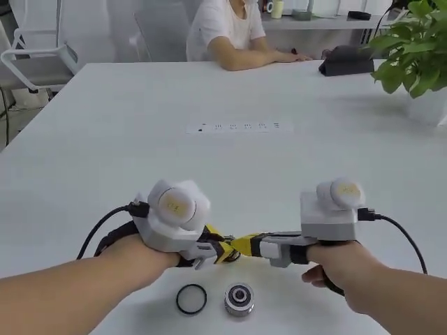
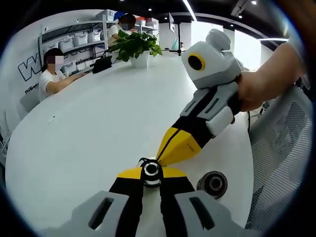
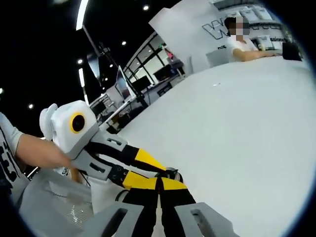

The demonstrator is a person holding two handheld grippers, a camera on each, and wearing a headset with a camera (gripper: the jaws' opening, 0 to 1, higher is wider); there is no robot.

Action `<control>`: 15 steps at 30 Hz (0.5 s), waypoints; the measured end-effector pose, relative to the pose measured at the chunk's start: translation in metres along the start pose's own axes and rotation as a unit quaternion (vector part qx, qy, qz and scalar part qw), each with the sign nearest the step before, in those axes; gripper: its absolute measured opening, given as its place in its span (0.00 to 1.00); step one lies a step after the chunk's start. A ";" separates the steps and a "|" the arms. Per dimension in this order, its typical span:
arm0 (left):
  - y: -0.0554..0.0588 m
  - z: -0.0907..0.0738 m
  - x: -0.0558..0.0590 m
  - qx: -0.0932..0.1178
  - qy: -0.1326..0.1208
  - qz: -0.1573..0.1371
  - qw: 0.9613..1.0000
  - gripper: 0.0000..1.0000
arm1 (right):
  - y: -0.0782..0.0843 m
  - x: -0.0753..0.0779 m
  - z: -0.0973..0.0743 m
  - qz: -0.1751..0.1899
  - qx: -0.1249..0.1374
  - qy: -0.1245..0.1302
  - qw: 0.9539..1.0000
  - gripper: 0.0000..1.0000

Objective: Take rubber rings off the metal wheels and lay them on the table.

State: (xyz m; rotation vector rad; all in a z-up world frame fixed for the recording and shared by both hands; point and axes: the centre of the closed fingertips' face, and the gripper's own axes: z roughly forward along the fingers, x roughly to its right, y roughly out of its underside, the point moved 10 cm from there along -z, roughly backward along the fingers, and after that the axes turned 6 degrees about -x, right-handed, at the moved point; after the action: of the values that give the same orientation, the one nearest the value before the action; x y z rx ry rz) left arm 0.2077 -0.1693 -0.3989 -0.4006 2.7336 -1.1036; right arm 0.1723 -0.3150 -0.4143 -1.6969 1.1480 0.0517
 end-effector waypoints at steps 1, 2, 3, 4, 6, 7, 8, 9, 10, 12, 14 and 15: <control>0.000 0.000 0.000 0.000 0.000 0.001 1.000 0.07 | 0.000 -0.001 0.000 -0.006 0.000 0.001 1.000 0.00; 0.000 0.000 0.000 0.001 0.000 0.001 1.000 0.07 | 0.000 0.000 0.000 -0.001 0.001 -0.001 1.000 0.00; 0.000 0.000 0.000 0.001 0.000 0.000 1.000 0.07 | 0.001 0.001 0.000 0.021 0.006 -0.007 1.000 0.00; 0.000 0.000 0.000 0.001 0.000 0.000 1.000 0.07 | 0.002 0.002 -0.001 0.026 0.008 -0.010 1.000 0.00; 0.001 0.000 0.000 0.003 0.000 -0.001 1.000 0.07 | 0.003 0.005 -0.004 0.037 0.012 -0.018 0.999 0.00; 0.001 0.000 -0.001 0.003 0.000 -0.001 1.000 0.07 | 0.003 0.004 -0.005 0.047 0.012 -0.025 0.999 0.00; 0.001 0.000 -0.001 0.005 0.000 -0.001 1.000 0.07 | 0.004 0.005 -0.006 0.048 0.012 -0.029 0.998 0.00; 0.001 0.000 -0.001 0.006 0.001 -0.003 1.000 0.07 | 0.004 0.004 -0.006 0.047 0.012 -0.030 0.998 0.00; 0.001 0.000 -0.001 0.006 0.001 -0.002 1.000 0.07 | 0.004 0.003 -0.006 0.048 0.010 -0.035 0.998 0.00; 0.001 0.000 -0.001 0.005 0.001 -0.002 1.000 0.07 | 0.005 0.003 -0.007 0.054 0.010 -0.044 0.998 0.00; 0.001 0.000 -0.001 0.005 0.003 -0.002 1.000 0.07 | 0.005 0.002 -0.007 0.063 0.013 -0.052 0.997 0.00; 0.001 0.000 0.000 0.005 0.005 -0.002 1.000 0.07 | 0.006 0.003 -0.007 0.064 0.013 -0.053 0.996 0.00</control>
State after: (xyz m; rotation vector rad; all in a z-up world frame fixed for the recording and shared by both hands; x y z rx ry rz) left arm 0.2079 -0.1687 -0.3992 -0.3996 2.7360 -1.1211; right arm 0.1660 -0.3224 -0.4167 -1.5771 1.1710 0.2027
